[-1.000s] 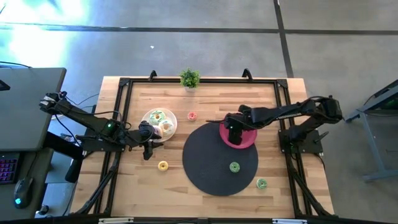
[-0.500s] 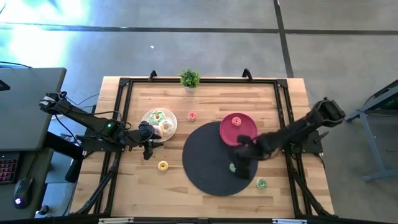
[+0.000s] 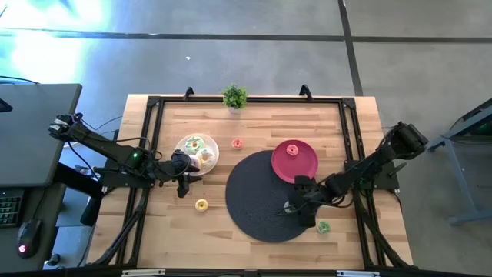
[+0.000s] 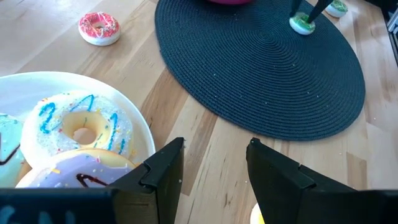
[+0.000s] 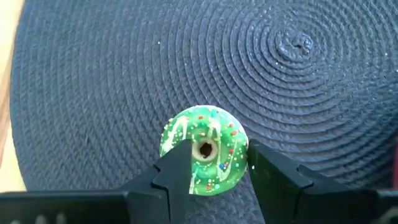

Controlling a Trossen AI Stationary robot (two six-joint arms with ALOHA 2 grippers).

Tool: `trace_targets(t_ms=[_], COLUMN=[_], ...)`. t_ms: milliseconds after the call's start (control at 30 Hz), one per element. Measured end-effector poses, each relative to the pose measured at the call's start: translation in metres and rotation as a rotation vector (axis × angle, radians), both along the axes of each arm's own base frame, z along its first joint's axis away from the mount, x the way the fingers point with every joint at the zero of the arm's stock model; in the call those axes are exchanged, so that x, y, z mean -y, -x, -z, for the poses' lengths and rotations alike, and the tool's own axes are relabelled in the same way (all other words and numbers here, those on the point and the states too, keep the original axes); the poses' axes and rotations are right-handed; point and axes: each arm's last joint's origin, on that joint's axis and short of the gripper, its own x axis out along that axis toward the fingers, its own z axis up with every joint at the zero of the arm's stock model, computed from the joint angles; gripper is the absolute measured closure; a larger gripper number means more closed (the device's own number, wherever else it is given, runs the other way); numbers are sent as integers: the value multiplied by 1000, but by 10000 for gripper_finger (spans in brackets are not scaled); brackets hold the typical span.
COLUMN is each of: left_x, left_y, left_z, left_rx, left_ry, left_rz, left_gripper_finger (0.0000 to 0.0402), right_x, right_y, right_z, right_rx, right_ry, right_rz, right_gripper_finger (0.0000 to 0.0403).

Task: Pick & Place donuts
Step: Put the top small green donut onto the red plate

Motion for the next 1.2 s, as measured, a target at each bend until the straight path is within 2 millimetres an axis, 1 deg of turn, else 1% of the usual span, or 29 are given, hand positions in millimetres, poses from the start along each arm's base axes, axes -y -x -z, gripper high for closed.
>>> trace_targets(t_ms=[133,233,333,433,467,533,633,733,833,900,1000,1100,1200], left_x=[0,0,-1,-1,-1,-1,-1,-1,-1,-1,-1,-1,-1], left_y=[0,0,0,0,0,0,0,0,0,0,0,0,0], left_z=[0,0,0,0,0,0,0,0,0,0,0,0,0], left_rx=[1,2,5,5,5,5,5,7,7,6,2,1,1], left_ry=[-3,-4,-11,-12,-12,-12,-12,-15,-16,-17,-13,-11,-11], left_rz=[-3,-6,-14,-16,-16,-16,-17,-20,-22,-22,-16,-13,-13], left_gripper_finger=[234,234,234,234,234,234,234,234,234,234,234,234,234], right_x=[3,5,8,9,9,9,13,23,42,55,76,96,111], right_y=[3,3,1,-3,-7,-14,-24,-27,-19,-10,7,23,36], right_z=[8,8,8,5,2,-7,-24,-44,-57,-62,-66,-59,-42], right_rx=[26,25,27,39,47,68,92,89,17,-33,-71,-75,-89], right_ry=[-13,-20,-32,-67,-79,-96,-53,63,184,235,284,243,169], right_rz=[4,7,14,12,13,15,35,89,189,280,451,618,737], right_gripper_finger=[260,276,312,362,379,394,381,374,388,396,393,389,394])
